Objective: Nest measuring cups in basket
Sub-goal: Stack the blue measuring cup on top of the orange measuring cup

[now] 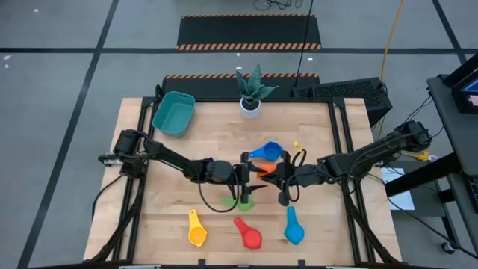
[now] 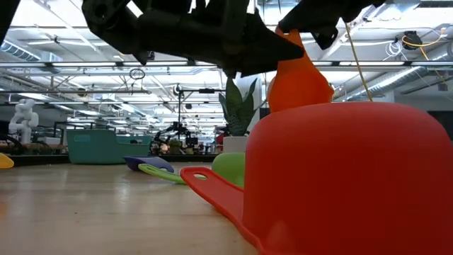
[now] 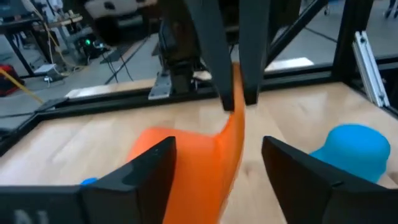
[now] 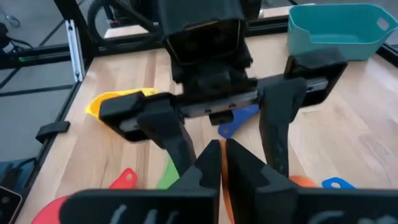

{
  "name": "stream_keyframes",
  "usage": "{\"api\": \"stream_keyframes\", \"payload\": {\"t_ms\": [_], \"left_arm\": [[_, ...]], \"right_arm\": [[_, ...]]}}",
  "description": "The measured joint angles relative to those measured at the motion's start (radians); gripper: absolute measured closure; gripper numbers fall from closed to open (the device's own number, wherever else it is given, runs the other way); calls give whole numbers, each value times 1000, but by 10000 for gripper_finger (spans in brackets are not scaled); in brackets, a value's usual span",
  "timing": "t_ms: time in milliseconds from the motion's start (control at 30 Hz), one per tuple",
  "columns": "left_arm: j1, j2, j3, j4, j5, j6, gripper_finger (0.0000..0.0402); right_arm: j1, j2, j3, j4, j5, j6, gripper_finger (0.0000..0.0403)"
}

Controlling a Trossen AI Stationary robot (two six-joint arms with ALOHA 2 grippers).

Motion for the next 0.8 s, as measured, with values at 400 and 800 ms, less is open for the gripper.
{"api": "stream_keyframes", "payload": {"t_ms": [400,800], "left_arm": [[37,-2,2,-5,93,-66,389],[94,-221,-8,-387,114,-85,394]], "right_arm": [[21,7,-2,21,83,-46,385],[136,-50,-1,1,402,-148,288]]}}
